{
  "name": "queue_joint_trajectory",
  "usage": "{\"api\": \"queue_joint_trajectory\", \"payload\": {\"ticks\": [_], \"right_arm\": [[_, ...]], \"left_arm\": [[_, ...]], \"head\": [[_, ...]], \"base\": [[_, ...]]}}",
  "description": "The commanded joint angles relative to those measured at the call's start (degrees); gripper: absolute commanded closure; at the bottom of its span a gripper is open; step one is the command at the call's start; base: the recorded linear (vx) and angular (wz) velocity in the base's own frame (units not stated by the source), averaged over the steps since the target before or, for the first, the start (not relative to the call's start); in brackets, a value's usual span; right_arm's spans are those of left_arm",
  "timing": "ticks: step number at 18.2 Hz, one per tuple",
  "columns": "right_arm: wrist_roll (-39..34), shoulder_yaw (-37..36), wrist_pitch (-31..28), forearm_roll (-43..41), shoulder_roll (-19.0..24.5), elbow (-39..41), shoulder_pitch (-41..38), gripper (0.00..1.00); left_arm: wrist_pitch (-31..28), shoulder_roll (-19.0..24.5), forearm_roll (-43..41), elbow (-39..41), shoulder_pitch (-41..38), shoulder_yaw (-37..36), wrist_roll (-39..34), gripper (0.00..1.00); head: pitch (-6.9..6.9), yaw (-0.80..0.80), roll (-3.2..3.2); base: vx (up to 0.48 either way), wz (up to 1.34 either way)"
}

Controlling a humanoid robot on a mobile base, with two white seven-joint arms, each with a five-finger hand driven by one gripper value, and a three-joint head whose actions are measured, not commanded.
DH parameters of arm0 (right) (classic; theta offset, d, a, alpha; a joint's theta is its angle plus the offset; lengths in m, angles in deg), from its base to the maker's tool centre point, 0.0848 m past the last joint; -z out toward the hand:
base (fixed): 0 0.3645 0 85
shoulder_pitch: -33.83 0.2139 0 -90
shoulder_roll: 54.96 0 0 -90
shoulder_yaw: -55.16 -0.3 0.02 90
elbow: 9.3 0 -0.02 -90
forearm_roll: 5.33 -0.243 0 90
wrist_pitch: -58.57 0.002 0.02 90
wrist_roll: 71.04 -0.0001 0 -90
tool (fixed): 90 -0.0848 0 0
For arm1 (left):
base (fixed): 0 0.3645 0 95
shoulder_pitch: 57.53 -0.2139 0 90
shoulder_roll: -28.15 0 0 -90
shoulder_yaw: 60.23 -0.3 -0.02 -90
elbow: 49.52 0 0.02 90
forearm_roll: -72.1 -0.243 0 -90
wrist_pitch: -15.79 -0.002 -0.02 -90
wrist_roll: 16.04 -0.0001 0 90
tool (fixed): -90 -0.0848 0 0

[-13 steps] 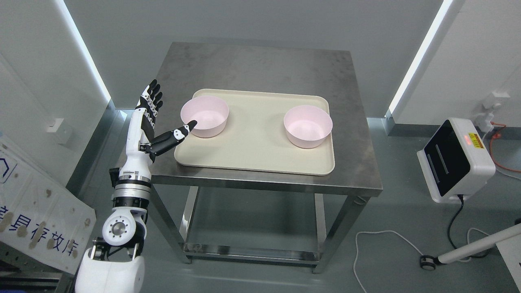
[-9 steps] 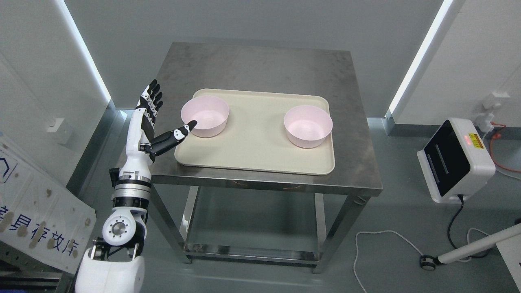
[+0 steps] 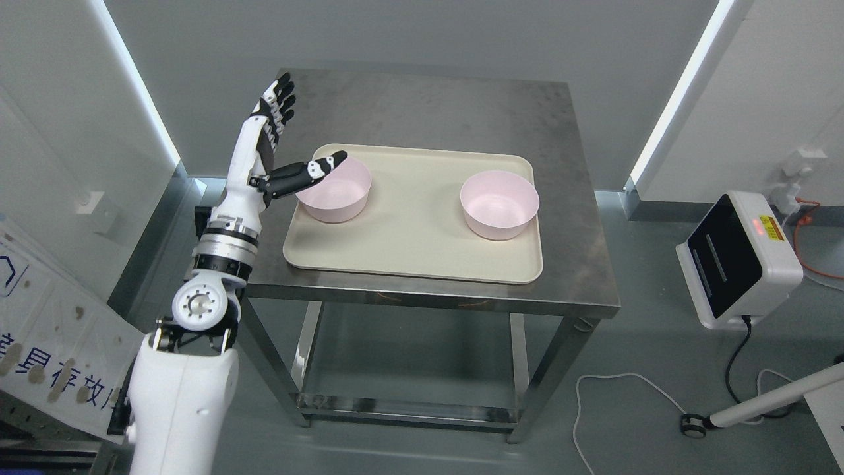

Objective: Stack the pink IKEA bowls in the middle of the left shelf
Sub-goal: 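Reach the left hand toward the pink bowl nearer the left arm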

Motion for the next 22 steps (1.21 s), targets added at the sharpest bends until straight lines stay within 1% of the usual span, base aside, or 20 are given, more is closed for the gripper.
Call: {"api": "queue_joint_trajectory", "payload": {"ticks": [1, 2, 3, 4, 7, 9, 10, 13, 14, 16, 18, 20, 22], "right_arm": [[0.0, -0.6, 0.0, 0.0, -1.0, 1.9, -0.1, 0.0], [0.0, -0.6, 0.0, 0.0, -1.0, 1.9, -0.1, 0.0], [0.0, -0.6, 0.0, 0.0, -1.0, 1.9, -0.1, 0.0], [0.0, -0.6, 0.0, 0.0, -1.0, 1.9, -0.1, 0.0], [0.0, -0.6, 0.0, 0.0, -1.0, 1.9, -0.1, 0.0], [0.0, -0.6, 0.0, 0.0, -1.0, 1.9, -0.1, 0.0], [0.0, -0.6, 0.0, 0.0, -1.0, 1.9, -0.1, 0.0], [0.0, -0.6, 0.0, 0.0, -1.0, 1.9, -0.1, 0.0], [0.0, -0.6, 0.0, 0.0, -1.0, 1.9, -0.1, 0.0], [0.0, -0.6, 0.0, 0.0, -1.0, 1.9, -0.1, 0.0], [0.0, -0.6, 0.0, 0.0, -1.0, 1.9, -0.1, 0.0], [0.0, -0.6, 0.0, 0.0, -1.0, 1.9, -0.1, 0.0], [0.0, -0.6, 0.0, 0.0, -1.0, 1.9, -0.1, 0.0]], "left_arm": [[-0.2, 5.8, -13.4, -23.7, 15.8, -9.3, 10.9, 0.0], [-0.2, 5.8, -16.7, -26.1, 17.3, -9.6, 13.0, 0.0], [-0.2, 5.7, -18.1, -27.7, 18.5, -9.7, 14.3, 0.0], [-0.2, 5.3, -18.8, -30.5, 20.1, -9.7, 14.8, 0.0], [-0.2, 6.0, -19.6, -40.1, 26.6, -10.2, 14.8, 0.01], [-0.2, 8.1, -20.9, -47.7, 31.1, -11.5, 14.8, 0.01], [-0.2, 9.3, -21.5, -49.8, 32.4, -12.5, 14.9, 0.01], [-0.1, 11.5, -21.9, -50.2, 31.9, -19.7, 18.4, 0.01], [-0.1, 11.7, -21.8, -50.2, 31.6, -20.4, 18.6, 0.0], [-0.1, 11.9, -21.5, -50.1, 30.1, -19.6, 18.8, 0.0], [0.1, 12.9, -21.1, -49.3, 28.2, -18.3, 19.6, 0.0], [0.1, 12.9, -21.0, -47.5, 28.0, -18.1, 21.8, 0.01], [0.0, 12.2, -21.1, -47.1, 28.2, -17.0, 24.0, 0.04]], "head": [[0.0, 0.0, 0.0], [0.0, 0.0, 0.0], [0.01, 0.0, 0.0], [0.0, 0.0, 0.0], [0.01, 0.0, 0.0], [0.01, 0.0, 0.0], [0.0, 0.0, 0.0], [0.01, 0.0, 0.0], [0.0, 0.0, 0.0], [0.0, 0.0, 0.0], [0.01, 0.0, 0.0], [0.0, 0.0, 0.0], [0.01, 0.0, 0.0]], "base": [[0.0, 0.0], [0.0, 0.0], [0.0, 0.0], [0.0, 0.0], [0.0, 0.0], [0.0, 0.0], [0.0, 0.0], [0.0, 0.0], [0.0, 0.0], [-0.007, 0.01], [0.0, 0.0], [0.0, 0.0], [0.0, 0.0]]}}
